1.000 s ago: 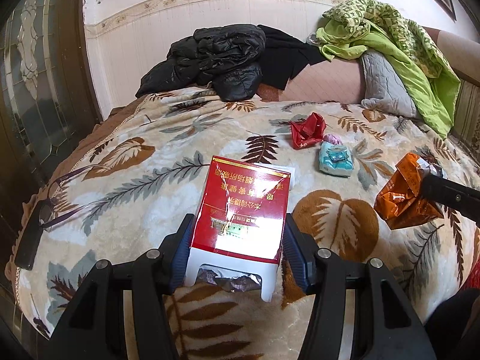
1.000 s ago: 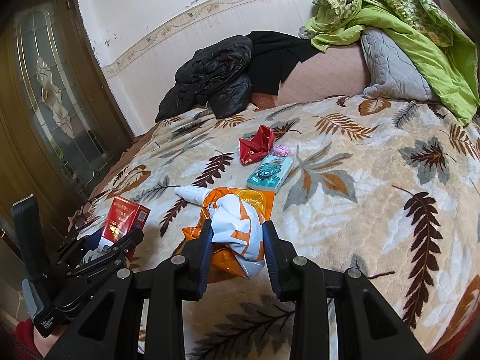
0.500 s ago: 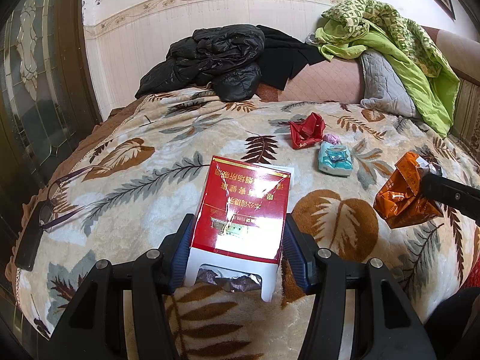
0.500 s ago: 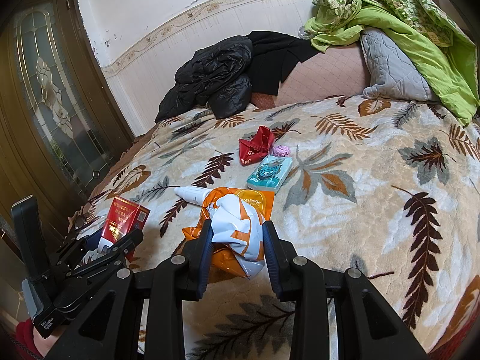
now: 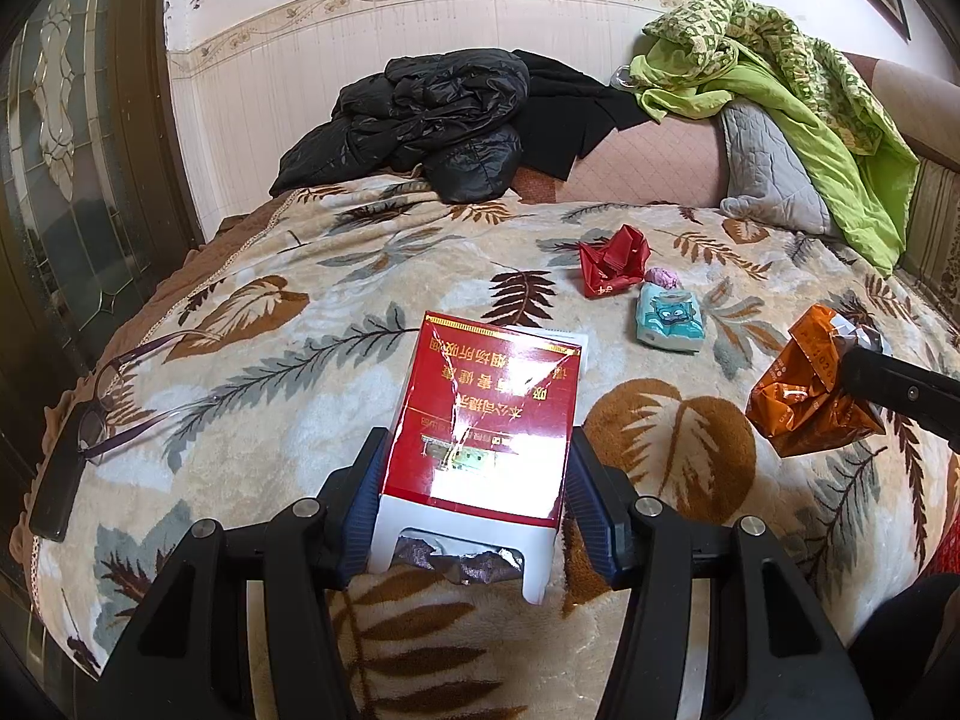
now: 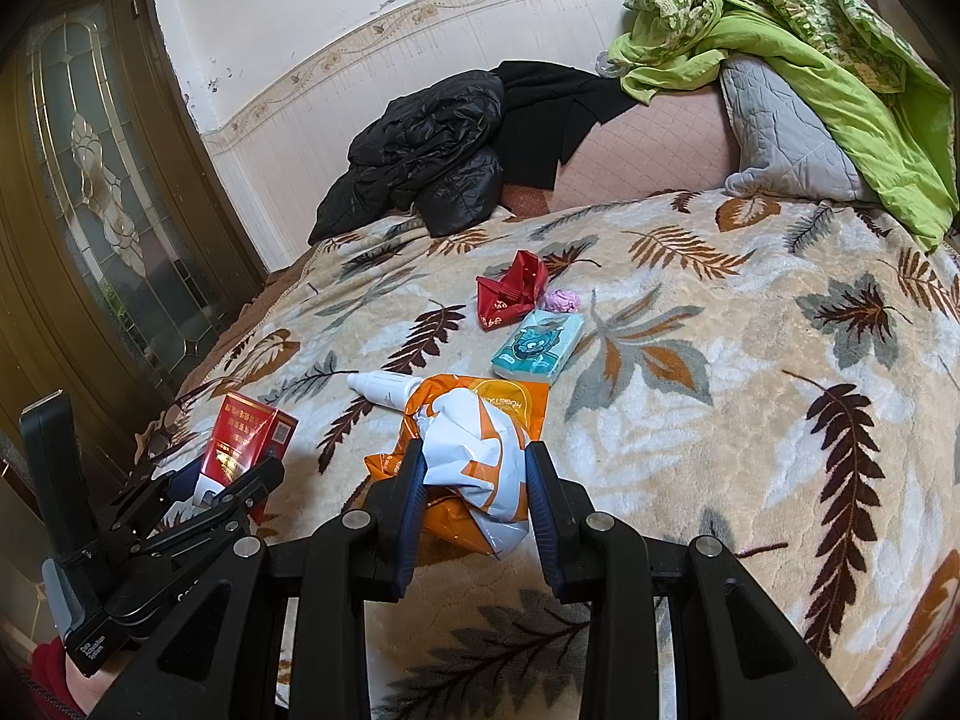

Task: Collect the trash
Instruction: 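Lift the red cigarette pack with the left tool while the right tool lifts the wrapper, then carry both items over the red wastebasket and open both tools, then move both tools back over the remaining trash on the bed, then grasp the white spray bottle with the left tool while the right tool grasps the wet-wipe pack, then lift the white bottle with the left tool while the right tool lifts the wet-wipe pack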

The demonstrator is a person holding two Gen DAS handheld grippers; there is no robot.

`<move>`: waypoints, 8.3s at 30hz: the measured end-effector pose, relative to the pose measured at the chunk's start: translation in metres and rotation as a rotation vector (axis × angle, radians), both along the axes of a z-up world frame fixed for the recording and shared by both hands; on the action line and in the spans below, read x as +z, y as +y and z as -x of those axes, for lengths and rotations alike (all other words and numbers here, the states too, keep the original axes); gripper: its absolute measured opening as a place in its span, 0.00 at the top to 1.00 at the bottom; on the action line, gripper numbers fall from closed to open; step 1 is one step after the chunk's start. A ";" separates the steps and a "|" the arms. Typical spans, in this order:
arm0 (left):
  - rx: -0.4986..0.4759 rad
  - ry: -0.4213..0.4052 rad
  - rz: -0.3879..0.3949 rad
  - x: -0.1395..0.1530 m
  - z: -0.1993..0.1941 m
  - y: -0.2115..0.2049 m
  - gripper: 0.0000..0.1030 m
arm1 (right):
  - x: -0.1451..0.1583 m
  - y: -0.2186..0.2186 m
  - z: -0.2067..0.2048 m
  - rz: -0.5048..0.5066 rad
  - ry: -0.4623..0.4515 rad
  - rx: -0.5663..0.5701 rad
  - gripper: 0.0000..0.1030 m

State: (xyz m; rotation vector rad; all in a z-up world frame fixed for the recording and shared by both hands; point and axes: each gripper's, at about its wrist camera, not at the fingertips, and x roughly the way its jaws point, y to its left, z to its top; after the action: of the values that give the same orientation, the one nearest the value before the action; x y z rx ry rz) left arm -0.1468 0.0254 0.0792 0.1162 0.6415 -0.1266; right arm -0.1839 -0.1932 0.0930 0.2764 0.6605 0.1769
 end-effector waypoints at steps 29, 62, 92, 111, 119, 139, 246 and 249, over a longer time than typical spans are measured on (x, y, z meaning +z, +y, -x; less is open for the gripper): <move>-0.001 0.000 0.000 0.000 0.000 0.000 0.46 | 0.000 -0.001 0.000 -0.001 0.001 0.001 0.66; -0.120 -0.014 0.057 0.008 0.016 -0.022 0.46 | 0.012 -0.027 0.018 -0.049 -0.029 -0.066 0.66; -1.099 0.454 0.132 0.023 0.168 -0.383 0.36 | 0.030 -0.292 0.303 -0.111 0.021 -0.784 0.42; -0.710 0.381 0.255 0.038 0.064 -0.231 0.35 | 0.036 -0.213 0.186 -0.097 0.037 -0.451 0.35; -0.397 0.323 0.293 0.029 -0.002 -0.117 0.35 | 0.031 -0.133 0.089 -0.082 0.094 -0.223 0.34; 0.217 0.284 0.444 -0.030 -0.099 0.055 0.35 | -0.055 -0.014 -0.181 -0.032 0.335 -0.154 0.28; -0.053 -0.054 -0.029 0.004 -0.012 -0.037 0.72 | -0.013 0.004 -0.026 -0.101 0.078 0.019 0.83; -0.054 -0.048 -0.027 0.002 -0.014 -0.038 0.72 | -0.014 0.003 -0.028 -0.102 0.080 0.022 0.83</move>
State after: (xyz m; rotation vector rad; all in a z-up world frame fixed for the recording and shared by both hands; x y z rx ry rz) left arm -0.1329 -0.0127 0.0808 0.1626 0.5929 -0.1668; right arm -0.1558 -0.1902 0.0788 0.3758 0.7349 0.2215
